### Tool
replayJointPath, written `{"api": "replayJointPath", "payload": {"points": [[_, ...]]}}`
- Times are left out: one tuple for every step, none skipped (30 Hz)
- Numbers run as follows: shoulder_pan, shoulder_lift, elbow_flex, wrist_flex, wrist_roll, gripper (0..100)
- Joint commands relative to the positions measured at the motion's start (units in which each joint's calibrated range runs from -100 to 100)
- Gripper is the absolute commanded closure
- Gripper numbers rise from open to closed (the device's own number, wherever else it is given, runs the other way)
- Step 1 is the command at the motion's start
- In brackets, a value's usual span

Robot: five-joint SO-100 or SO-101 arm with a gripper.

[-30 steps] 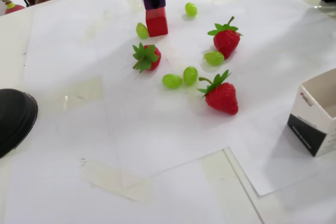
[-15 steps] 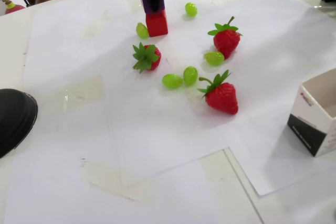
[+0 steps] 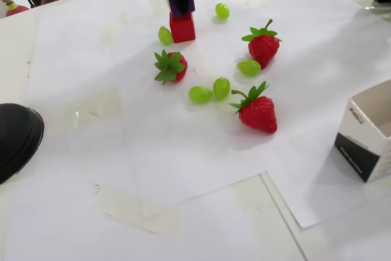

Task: Put the purple cube on top of the red cube

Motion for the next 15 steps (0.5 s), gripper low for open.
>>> {"api": "replayJointPath", "payload": {"points": [[-0.3, -0.21, -3.36, -1.19, 0.44, 81], [-0.37, -0.13, -3.27, -1.27, 0.44, 81], [-0.45, -0.13, -2.99, -1.43, 0.39, 81], [-0.52, -0.04, -2.81, -1.68, 0.39, 80], [-0.59, 0.04, -2.72, -1.84, 0.34, 80], [-0.67, 0.13, -2.72, -2.08, 0.44, 79], [-0.74, 0.13, -2.72, -2.33, 0.44, 79], [-0.89, 0.13, -2.72, -2.49, 0.44, 78], [-0.96, 0.13, -2.72, -2.49, 0.39, 77], [-1.04, 0.13, -2.72, -2.49, 0.34, 76], [-1.11, 0.13, -2.72, -2.49, 0.24, 74], [-1.26, 0.13, -2.72, -2.49, 0.2, 72], [-1.33, 0.13, -2.72, -2.49, 0.15, 71], [-1.4, -0.04, -2.72, -2.49, 0.1, 69], [-1.55, -0.21, -2.72, -2.41, 0.05, 66]]}}
